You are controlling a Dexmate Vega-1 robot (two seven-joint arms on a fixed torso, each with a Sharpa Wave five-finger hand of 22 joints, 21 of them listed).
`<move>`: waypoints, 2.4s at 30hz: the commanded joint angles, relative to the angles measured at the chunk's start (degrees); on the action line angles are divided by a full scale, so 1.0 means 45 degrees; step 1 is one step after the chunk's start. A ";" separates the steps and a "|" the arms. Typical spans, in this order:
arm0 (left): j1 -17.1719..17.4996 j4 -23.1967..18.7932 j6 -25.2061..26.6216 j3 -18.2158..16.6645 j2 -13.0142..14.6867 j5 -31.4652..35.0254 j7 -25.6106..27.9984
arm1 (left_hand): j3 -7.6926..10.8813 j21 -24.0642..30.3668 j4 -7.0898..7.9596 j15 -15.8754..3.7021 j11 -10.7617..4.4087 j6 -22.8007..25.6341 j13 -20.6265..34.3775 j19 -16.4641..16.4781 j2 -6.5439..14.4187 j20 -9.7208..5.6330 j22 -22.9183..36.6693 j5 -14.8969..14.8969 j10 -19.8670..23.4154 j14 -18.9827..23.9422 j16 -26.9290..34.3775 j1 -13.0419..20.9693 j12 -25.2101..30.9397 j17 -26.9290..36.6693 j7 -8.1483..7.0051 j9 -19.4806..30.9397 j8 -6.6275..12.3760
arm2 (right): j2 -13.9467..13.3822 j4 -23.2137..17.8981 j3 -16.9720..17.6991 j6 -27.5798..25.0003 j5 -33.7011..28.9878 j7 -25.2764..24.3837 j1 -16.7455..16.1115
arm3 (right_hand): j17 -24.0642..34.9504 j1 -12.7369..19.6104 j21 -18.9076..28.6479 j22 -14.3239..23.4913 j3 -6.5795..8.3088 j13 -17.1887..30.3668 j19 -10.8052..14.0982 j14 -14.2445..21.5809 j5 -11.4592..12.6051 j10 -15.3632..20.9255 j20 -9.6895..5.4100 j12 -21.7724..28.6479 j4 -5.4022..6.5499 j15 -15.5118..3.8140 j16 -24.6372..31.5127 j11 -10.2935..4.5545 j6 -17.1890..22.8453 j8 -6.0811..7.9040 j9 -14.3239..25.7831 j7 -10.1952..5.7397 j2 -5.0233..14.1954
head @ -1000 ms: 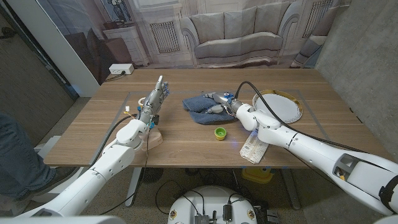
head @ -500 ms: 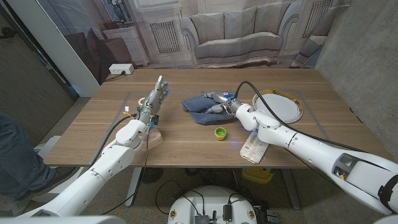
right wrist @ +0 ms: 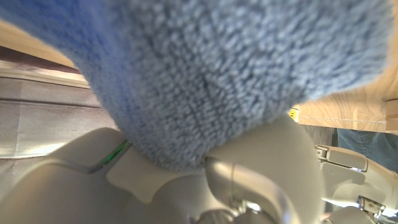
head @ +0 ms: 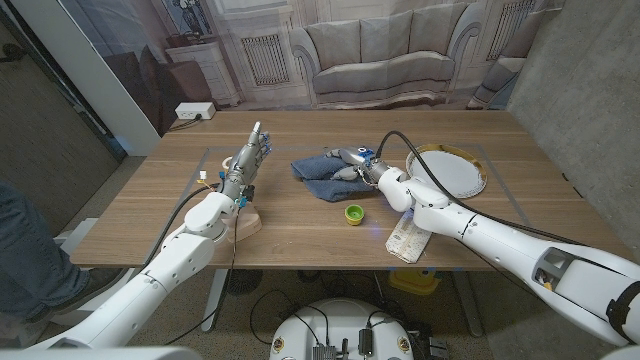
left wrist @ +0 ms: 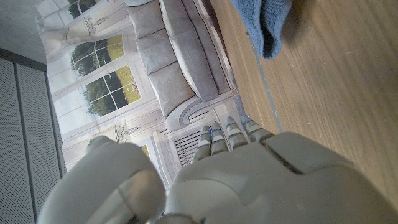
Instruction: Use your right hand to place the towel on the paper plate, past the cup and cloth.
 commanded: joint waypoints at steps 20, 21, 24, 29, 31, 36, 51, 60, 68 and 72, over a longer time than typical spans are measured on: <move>0.0144 -0.0037 -0.0141 -0.0082 0.0001 -0.0028 0.0002 | -0.0135 0.0035 0.0022 -0.0028 0.0000 0.0078 0.0058 0.0053 0.0131 -0.0260 0.0076 0.0038 0.0069 -0.0008 0.0033 0.0046 0.0028 0.0058 -0.0020 0.0012 -0.0051 | 0.0080 -0.0008 0.0162 0.0235 0.0027 -0.0924 -0.0258 | 0.0046 0.1975 0.0999 0.0302 0.0123 0.0120 0.1083 0.2992 -0.0480 0.2763 -0.1419 0.0301 -0.0081 -0.1985 0.0084 -0.0967 0.2555 0.0849 0.0727 -0.0437 0.0850; 0.0157 -0.0045 -0.0146 -0.0089 -0.0003 -0.0037 0.0009 | -0.0137 0.0035 0.0021 -0.0022 -0.0017 0.0079 0.0058 0.0054 0.0131 -0.0259 0.0076 0.0038 0.0066 -0.0007 0.0033 0.0047 0.0027 0.0058 -0.0018 0.0012 -0.0051 | 0.0076 0.0012 0.0181 0.0309 0.0063 -0.0977 -0.0266 | 0.0046 0.1995 0.1013 0.0307 0.0120 0.0123 0.1091 0.3010 -0.0483 0.2779 -0.1422 0.0303 -0.0084 -0.1985 0.0081 -0.0970 0.2558 0.0850 0.0737 -0.0430 0.0849; 0.0182 -0.0058 -0.0150 -0.0099 -0.0004 -0.0059 0.0005 | -0.0145 0.0035 0.0021 -0.0017 -0.0023 0.0073 0.0058 0.0054 0.0135 -0.0263 0.0076 0.0037 0.0072 -0.0010 0.0032 0.0050 0.0029 0.0058 -0.0017 0.0012 -0.0054 | 0.0062 0.0018 0.0200 0.0384 0.0066 -0.1051 -0.0281 | 0.0051 0.2100 0.1088 0.0331 0.0116 0.0157 0.1133 0.3102 -0.0499 0.2834 -0.1423 0.0311 -0.0089 -0.1992 0.0068 -0.0990 0.2582 0.0854 0.0785 -0.0389 0.0871; 0.0230 -0.0112 -0.0161 -0.0117 0.0018 -0.0043 0.0033 | -0.0156 0.0034 0.0019 -0.0013 0.0011 0.0067 0.0058 0.0052 0.0141 -0.0254 0.0076 0.0036 0.0063 -0.0014 0.0030 0.0056 0.0025 0.0058 -0.0019 0.0012 -0.0056 | 0.0001 -0.0128 0.0248 0.0373 0.0045 -0.1050 -0.0335 | 0.0061 0.2174 0.1177 0.0358 0.0092 0.0163 0.1175 0.3227 -0.0524 0.2880 -0.1409 0.0294 -0.0068 -0.1988 0.0062 -0.0996 0.2585 0.0848 0.0842 -0.0362 0.0891; 0.0253 -0.0152 -0.0129 -0.0126 0.0027 -0.0047 0.0073 | -0.0161 0.0033 0.0019 -0.0010 0.0000 0.0067 0.0058 0.0048 0.0144 -0.0261 0.0076 0.0036 0.0061 -0.0015 0.0030 0.0058 0.0024 0.0058 -0.0023 0.0012 -0.0057 | -0.0019 -0.0140 0.0281 0.0448 0.0060 -0.1132 -0.0361 | 0.0060 0.2173 0.1209 0.0367 0.0073 0.0161 0.1183 0.3261 -0.0535 0.2865 -0.1409 0.0272 -0.0043 -0.1971 0.0050 -0.1000 0.2594 0.0848 0.0864 -0.0343 0.0899; 0.0230 -0.0210 0.0041 -0.0088 0.0070 -0.0053 0.0087 | -0.0170 0.0035 0.0017 -0.0004 -0.0034 0.0069 0.0059 0.0052 0.0154 -0.0254 0.0076 0.0035 0.0067 -0.0007 0.0034 0.0067 0.0026 0.0058 -0.0014 0.0013 -0.0056 | -0.0077 -0.0184 0.0393 0.0633 0.0108 -0.1368 -0.0442 | 0.0054 0.2218 0.1294 0.0390 0.0039 0.0156 0.1200 0.3300 -0.0564 0.2715 -0.1418 0.0167 -0.0017 -0.1985 -0.0008 -0.0910 0.2669 0.0869 0.0926 -0.0240 0.0910; 0.0144 -0.0254 0.0081 -0.0044 0.0074 -0.0005 0.0071 | -0.0193 0.0037 0.0008 -0.0004 0.0000 0.0074 0.0059 0.0058 0.0206 -0.0254 0.0076 0.0029 0.0068 -0.0008 0.0033 0.0107 0.0026 0.0057 -0.0013 0.0013 -0.0054 | -0.0473 -0.1285 0.0827 0.0224 0.0076 -0.0750 -0.0619 | 0.0086 0.2335 0.1488 0.0441 -0.0019 0.0193 0.1165 0.3511 -0.0611 0.2983 -0.1404 0.0193 0.0054 -0.1977 -0.0062 -0.0986 0.2990 0.0925 0.1015 -0.0135 0.1019; 0.0214 -0.0306 0.0019 -0.0170 0.0087 -0.0032 0.0185 | -0.0203 0.0034 0.0002 -0.0008 0.0000 0.0071 0.0059 0.0047 0.0239 -0.0250 0.0076 0.0023 0.0057 -0.0012 0.0032 0.0133 0.0020 0.0056 -0.0019 0.0013 -0.0056 | -0.0586 -0.1595 0.1126 0.0255 0.0238 -0.0535 -0.0550 | 0.0092 0.2198 0.1625 0.0467 -0.0076 0.0183 0.1203 0.3653 -0.0648 0.3153 -0.1412 0.0201 0.0212 -0.1955 -0.0086 -0.0976 0.3238 0.0988 0.1075 -0.0029 0.1163; -0.0040 -0.0070 0.0060 -0.0117 -0.0009 -0.0113 0.0023 | -0.0211 0.0033 -0.0004 -0.0015 -0.0008 0.0079 0.0059 0.0044 0.0264 -0.0245 0.0076 0.0020 0.0059 -0.0012 0.0032 0.0156 0.0021 0.0055 -0.0020 0.0013 -0.0053 | -0.0700 -0.2089 0.1336 0.0096 0.0215 -0.0315 -0.0588 | 0.0084 0.2185 0.1735 0.0476 -0.0101 0.0198 0.1254 0.3748 -0.0671 0.3278 -0.1424 0.0219 0.0242 -0.1940 -0.0121 -0.0994 0.3411 0.1042 0.1147 -0.0021 0.1209; -0.0182 0.0063 0.0063 -0.0067 -0.0045 -0.0100 -0.0065 | -0.0209 0.0035 -0.0007 -0.0009 -0.0005 0.0079 0.0059 0.0049 0.0284 -0.0249 0.0076 0.0019 0.0061 -0.0018 0.0029 0.0171 0.0022 0.0055 -0.0016 0.0013 -0.0053 | -0.0776 -0.2392 0.1506 0.0019 0.0384 -0.0065 -0.0626 | 0.0083 0.2181 0.1768 0.0475 -0.0105 0.0190 0.1254 0.3784 -0.0679 0.3323 -0.1426 0.0216 0.0253 -0.1940 -0.0135 -0.0984 0.3470 0.1061 0.1178 0.0010 0.1237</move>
